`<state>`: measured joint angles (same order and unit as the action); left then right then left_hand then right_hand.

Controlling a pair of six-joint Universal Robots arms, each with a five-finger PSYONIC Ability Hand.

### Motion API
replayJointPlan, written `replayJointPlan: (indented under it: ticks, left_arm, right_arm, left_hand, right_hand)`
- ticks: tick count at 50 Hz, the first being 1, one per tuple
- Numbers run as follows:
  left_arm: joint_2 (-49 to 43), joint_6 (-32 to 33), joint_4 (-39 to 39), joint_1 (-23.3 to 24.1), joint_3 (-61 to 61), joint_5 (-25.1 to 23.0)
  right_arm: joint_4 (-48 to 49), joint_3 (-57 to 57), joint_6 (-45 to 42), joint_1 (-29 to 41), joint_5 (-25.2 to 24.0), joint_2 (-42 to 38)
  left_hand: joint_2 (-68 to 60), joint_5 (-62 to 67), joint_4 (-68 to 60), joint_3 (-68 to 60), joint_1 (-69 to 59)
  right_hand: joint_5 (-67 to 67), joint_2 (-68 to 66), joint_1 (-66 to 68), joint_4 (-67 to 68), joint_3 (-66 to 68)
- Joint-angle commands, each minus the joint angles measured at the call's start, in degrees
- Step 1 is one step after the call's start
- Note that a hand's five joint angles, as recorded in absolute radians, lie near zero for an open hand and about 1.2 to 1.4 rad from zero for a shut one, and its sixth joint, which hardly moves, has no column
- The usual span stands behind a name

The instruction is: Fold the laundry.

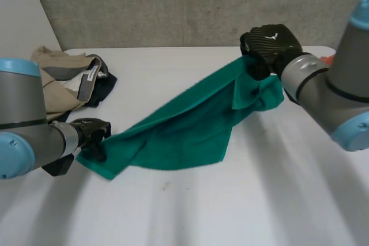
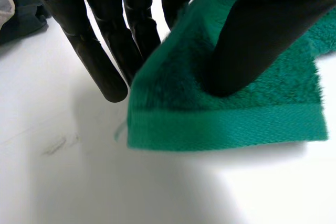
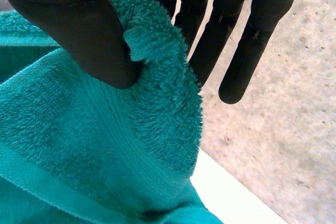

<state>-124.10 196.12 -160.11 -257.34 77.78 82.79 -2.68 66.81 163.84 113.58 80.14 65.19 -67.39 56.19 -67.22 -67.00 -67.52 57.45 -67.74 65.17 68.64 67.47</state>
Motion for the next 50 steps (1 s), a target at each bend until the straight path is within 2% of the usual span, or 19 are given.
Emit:
replayJointPlan:
  ticks: [1,6,11,12,15,16,19,20,24,26,34,38,42,47,49,50]
  left_arm:
    - [0.6,2.5,3.5,0.7,-7.0,1.9]
    - [-0.2,7.8,-0.5,1.4,-16.2,3.5]
    - [-2.7,13.1,-9.8,3.0,-28.2,3.5]
    - [-3.2,14.0,-13.6,3.5,-32.0,3.3]
    - [-3.3,14.3,-20.4,3.9,-37.2,3.2]
    - [-2.9,13.9,-25.2,4.1,-39.8,3.4]
    - [-1.8,12.3,-31.3,4.5,-41.9,4.8]
    - [-0.9,10.8,-34.7,4.7,-42.2,6.2]
    - [0.3,7.4,-38.6,4.7,-41.6,9.4]
    - [0.6,6.5,-38.4,4.6,-40.5,10.1]
    - [2.5,4.4,-35.6,3.2,-27.5,8.7]
    - [2.8,4.6,-35.2,2.6,-15.9,5.8]
    - [1.8,4.7,-35.5,2.5,-6.5,2.8]
    - [-1.4,6.2,-35.4,2.4,-0.2,-0.2]
    - [-1.9,6.8,-35.3,2.2,0.5,-0.5]
    - [-2.1,7.5,-34.9,2.2,0.9,-0.5]
  right_arm:
    - [-12.1,-0.5,-12.7,-3.4,-0.8,0.4]
    - [-15.3,-6.2,-22.4,-4.3,1.0,-4.8]
    - [-11.0,-19.5,-25.2,-4.7,4.0,-13.3]
    - [-6.8,-25.4,-25.0,-4.8,4.9,-16.6]
    - [1.2,-33.4,-24.2,-4.9,6.3,-20.7]
    - [7.1,-37.1,-23.4,-5.3,6.7,-22.3]
    - [16.3,-39.3,-22.2,-5.9,6.4,-22.6]
    - [22.5,-39.0,-21.1,-6.3,5.7,-22.2]
    - [35.0,-35.5,-16.6,-7.1,2.5,-19.7]
    - [36.0,-33.2,-15.1,-7.4,0.9,-18.3]
    - [28.3,-17.6,-13.1,-10.4,-5.2,-11.8]
    - [21.4,-5.8,-14.2,-12.4,-8.5,-8.5]
    - [17.3,3.7,-15.5,-13.7,-11.3,-8.0]
    - [15.8,11.9,-19.6,-14.4,-14.2,-10.8]
    - [15.8,13.1,-21.4,-14.5,-14.5,-12.0]
    - [15.4,13.4,-22.6,-14.7,-14.3,-12.7]
  left_hand:
    - [-12.6,13.8,-12.8,-13.0,-12.5]
    - [-12.6,13.8,-12.8,-13.0,-12.5]
    - [-12.6,13.8,-12.8,-13.0,-12.5]
    - [-12.6,13.8,-12.8,-13.0,-12.5]
    - [-12.6,13.8,-12.8,-13.0,-12.5]
    - [-12.6,13.8,-12.8,-13.0,-12.5]
    - [-12.6,13.8,-12.8,-13.0,-12.5]
    - [-12.6,13.8,-12.8,-13.0,-12.5]
    - [-12.6,13.8,-12.8,-13.0,-12.5]
    - [-12.6,13.8,-12.8,-13.0,-12.5]
    - [-12.6,13.8,-12.8,-13.0,-12.5]
    - [-12.6,13.8,-12.8,-13.0,-12.5]
    - [-12.6,13.8,-12.8,-13.0,-12.5]
    - [-12.6,13.8,-12.8,-13.0,-12.5]
    - [-12.6,13.8,-12.8,-13.0,-12.5]
    - [-12.6,13.8,-12.8,-13.0,-12.5]
  right_hand:
    - [12.6,-12.3,14.8,11.4,12.5]
    - [12.6,-12.3,14.8,11.4,12.5]
    - [12.6,-12.3,14.8,11.4,12.5]
    - [12.6,-12.3,14.8,11.4,12.5]
    - [12.6,-12.3,14.8,11.4,12.5]
    - [12.6,-12.3,14.8,11.4,12.5]
    - [12.6,-12.3,14.8,11.4,12.5]
    - [12.6,-12.3,14.8,11.4,12.5]
    - [12.6,-12.3,14.8,11.4,12.5]
    - [12.6,-12.3,14.8,11.4,12.5]
    - [12.6,-12.3,14.8,11.4,12.5]
    - [12.6,-12.3,14.8,11.4,12.5]
    - [12.6,-12.3,14.8,11.4,12.5]
    - [12.6,-12.3,14.8,11.4,12.5]
    - [0.5,-0.2,2.8,-0.7,0.5]
    - [-19.4,19.7,-17.1,-20.6,-19.4]
